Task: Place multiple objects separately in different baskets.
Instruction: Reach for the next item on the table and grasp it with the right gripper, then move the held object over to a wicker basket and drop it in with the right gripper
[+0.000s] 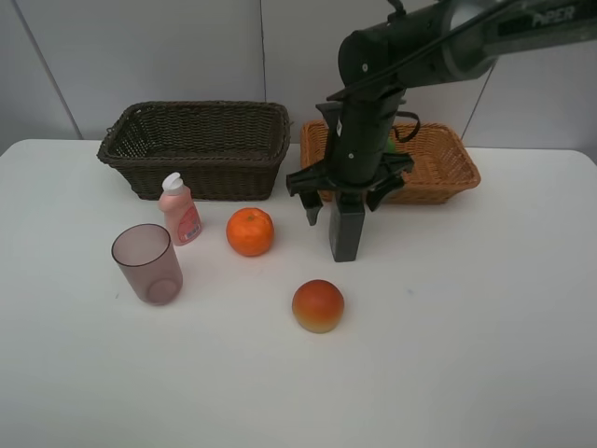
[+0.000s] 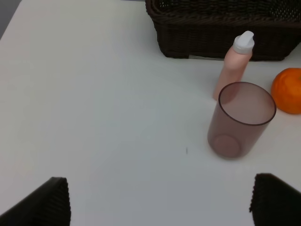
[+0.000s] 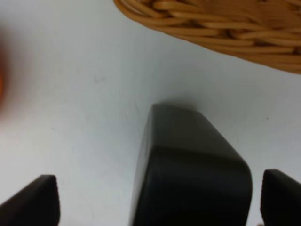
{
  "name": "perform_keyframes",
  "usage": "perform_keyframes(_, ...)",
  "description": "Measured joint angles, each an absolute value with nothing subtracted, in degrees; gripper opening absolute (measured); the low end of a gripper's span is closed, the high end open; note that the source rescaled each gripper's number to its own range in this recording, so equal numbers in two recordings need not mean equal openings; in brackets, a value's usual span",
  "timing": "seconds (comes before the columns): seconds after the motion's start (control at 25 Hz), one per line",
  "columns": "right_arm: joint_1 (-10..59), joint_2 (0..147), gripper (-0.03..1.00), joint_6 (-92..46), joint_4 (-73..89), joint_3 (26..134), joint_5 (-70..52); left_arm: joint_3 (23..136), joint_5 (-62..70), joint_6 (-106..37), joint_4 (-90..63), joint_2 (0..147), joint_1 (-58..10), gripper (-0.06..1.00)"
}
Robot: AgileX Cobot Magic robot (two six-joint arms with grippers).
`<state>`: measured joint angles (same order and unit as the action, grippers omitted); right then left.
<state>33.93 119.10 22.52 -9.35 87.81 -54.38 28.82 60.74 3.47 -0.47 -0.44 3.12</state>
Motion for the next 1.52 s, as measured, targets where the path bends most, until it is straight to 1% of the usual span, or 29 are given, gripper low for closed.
perform_keyframes(0.12,33.9,119.5,0.81,22.5,-9.4,87.8,-54.5,28.8,60.7,3.5,-0.5,-0.4,3.1,0.99)
perform_keyframes(0.16,33.9,119.7,0.77,22.5,-9.4,87.8,-54.6,28.8,60.7,3.5,-0.5,-0.4,3.1,0.99)
perform_keyframes(0.2,33.9,119.8,0.7,22.5,-9.4,87.8,-54.8,28.8,60.7,3.5,-0.5,-0.4,3.1,0.99)
perform_keyframes(0.24,33.9,119.8,0.61,22.5,-9.5,87.8,-54.8,28.8,60.7,3.5,-0.5,-0.4,3.1,0.99)
perform_keyframes(0.32,33.9,119.8,0.39,22.5,-9.8,87.8,-54.8,28.8,60.7,3.5,-0.5,-0.4,3.1,0.99)
perform_keyframes(0.4,33.9,119.8,0.09,22.5,-10.5,87.8,-54.8,28.8,60.7,3.5,-0.5,-0.4,3.1,0.99)
perform_keyframes(0.44,33.9,119.8,0.0,22.5,-10.5,87.8,-54.7,28.8,60.7,3.5,-0.5,-0.4,3.1,0.99)
perform_keyframes(0.48,33.9,119.8,0.02,22.5,-10.5,87.8,-54.7,28.8,60.7,3.5,-0.5,-0.4,3.1,0.99)
perform_keyframes(1.28,33.9,119.7,0.02,21.4,-10.4,87.8,-54.6,28.8,60.7,3.5,-0.5,-0.4,3.1,0.99)
perform_keyframes(1.52,33.9,115.7,0.02,21.0,-9.3,87.8,-57.7,28.8,60.7,3.5,-0.5,-0.4,3.1,0.99)
